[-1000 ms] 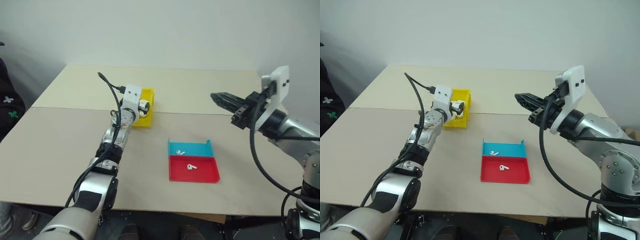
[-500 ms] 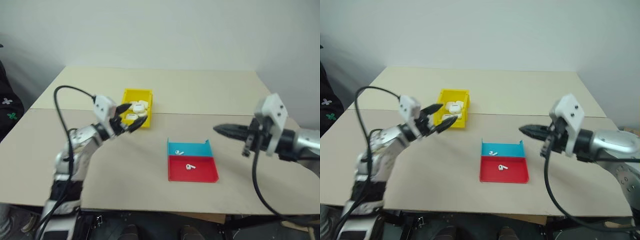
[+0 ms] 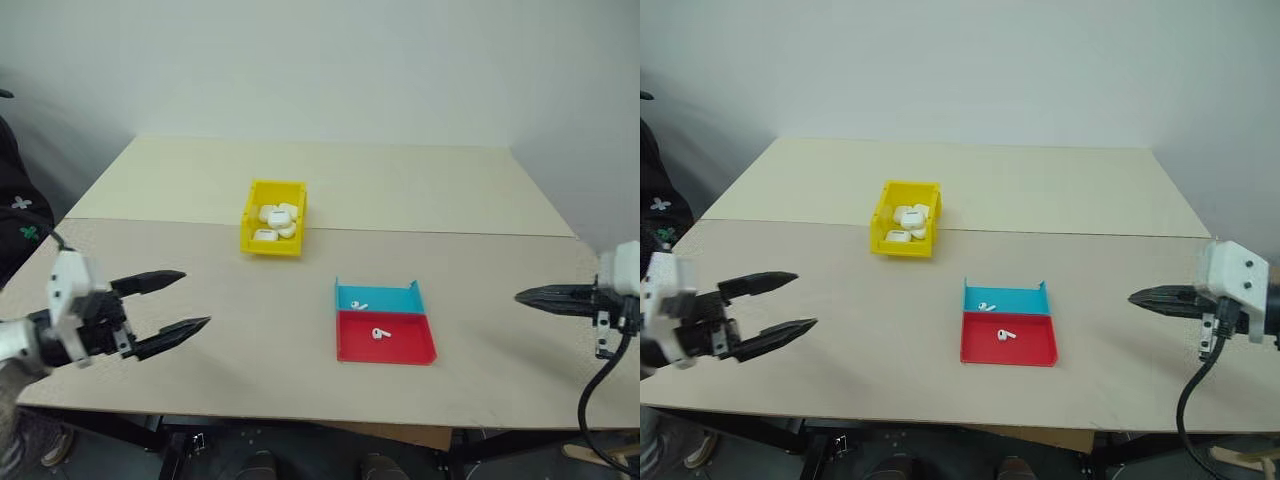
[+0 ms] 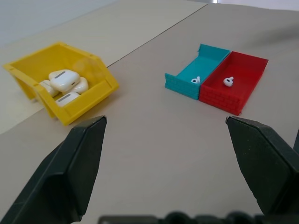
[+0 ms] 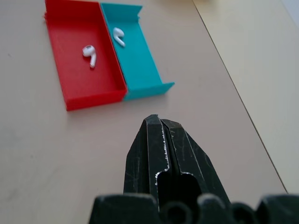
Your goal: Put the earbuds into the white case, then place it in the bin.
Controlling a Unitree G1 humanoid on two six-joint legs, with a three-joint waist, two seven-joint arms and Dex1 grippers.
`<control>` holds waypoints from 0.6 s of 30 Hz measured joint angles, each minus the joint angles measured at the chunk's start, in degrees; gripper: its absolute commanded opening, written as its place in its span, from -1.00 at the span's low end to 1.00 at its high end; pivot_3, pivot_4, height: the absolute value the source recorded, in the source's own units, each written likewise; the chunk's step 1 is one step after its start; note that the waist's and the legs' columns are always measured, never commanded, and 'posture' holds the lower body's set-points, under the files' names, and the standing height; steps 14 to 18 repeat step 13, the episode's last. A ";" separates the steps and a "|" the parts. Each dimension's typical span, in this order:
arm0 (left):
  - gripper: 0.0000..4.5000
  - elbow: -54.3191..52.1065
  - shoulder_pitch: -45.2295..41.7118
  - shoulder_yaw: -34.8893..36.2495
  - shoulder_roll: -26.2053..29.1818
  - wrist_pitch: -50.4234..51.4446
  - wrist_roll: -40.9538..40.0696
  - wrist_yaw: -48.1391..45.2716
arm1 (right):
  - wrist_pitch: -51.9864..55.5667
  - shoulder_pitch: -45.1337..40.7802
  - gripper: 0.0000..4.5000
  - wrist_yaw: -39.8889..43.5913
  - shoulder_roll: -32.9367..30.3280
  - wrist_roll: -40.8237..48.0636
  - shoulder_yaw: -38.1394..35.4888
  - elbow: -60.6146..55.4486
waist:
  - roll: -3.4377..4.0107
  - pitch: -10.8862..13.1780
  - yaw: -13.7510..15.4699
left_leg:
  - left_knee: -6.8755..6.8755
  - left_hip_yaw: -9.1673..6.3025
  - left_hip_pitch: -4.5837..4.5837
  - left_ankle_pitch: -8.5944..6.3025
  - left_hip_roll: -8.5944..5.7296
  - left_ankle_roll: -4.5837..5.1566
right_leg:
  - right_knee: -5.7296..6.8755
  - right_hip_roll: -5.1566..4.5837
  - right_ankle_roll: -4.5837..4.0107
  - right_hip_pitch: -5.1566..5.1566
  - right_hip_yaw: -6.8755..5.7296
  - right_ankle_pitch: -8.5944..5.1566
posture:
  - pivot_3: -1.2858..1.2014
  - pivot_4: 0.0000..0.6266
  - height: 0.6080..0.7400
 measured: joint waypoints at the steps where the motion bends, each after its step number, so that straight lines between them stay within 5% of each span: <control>1: 0.97 -0.39 0.52 0.80 0.32 0.04 -0.06 -0.13 | -1.26 -0.79 -1.00 0.46 -0.09 -0.33 0.00 1.55 | 0.00 0.00 -0.04 | -0.01 0.01 0.05 0.00 0.00 0.00 | 0.00 0.00 0.00 0.02 0.02 0.00 | 0.03 -0.52 1.00; 18: 0.97 -4.01 7.79 6.99 0.37 0.19 -1.92 -1.52 | -6.46 -3.53 -1.00 0.48 2.59 -1.39 4.12 2.81 | 0.00 0.00 -0.63 | -0.10 0.15 0.10 -0.01 0.03 -0.01 | 0.00 0.02 0.00 -0.02 0.16 -0.01 | 0.03 -0.52 1.00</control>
